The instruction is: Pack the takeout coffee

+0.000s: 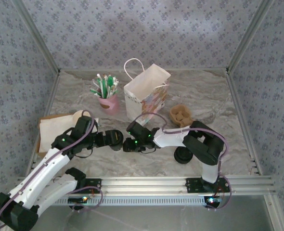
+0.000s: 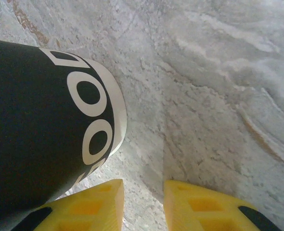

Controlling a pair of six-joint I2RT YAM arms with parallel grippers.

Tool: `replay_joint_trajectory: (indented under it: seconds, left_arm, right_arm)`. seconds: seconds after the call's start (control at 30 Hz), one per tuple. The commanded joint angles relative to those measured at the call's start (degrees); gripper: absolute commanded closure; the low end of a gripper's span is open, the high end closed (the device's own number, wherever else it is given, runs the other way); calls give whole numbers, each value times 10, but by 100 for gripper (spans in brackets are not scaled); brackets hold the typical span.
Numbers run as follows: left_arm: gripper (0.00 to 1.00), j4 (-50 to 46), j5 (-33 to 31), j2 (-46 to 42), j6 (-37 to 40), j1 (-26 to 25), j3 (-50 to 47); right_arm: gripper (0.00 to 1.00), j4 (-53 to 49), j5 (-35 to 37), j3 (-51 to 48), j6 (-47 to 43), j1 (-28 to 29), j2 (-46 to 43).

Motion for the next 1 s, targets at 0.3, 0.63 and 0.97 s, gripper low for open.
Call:
replay_joint_trajectory:
  seconds: [0.3, 0.63, 0.97]
  left_arm:
    - [10, -32, 2, -21, 10, 5, 24]
    - [7, -59, 18, -24, 12, 3, 85]
    - [4, -88, -4, 30, 37, -48, 191]
  right_arm:
    - [69, 52, 2, 4, -16, 17, 5]
    - [58, -30, 61, -70, -25, 43, -150]
    - [30, -172, 160, -130, -28, 57, -360]
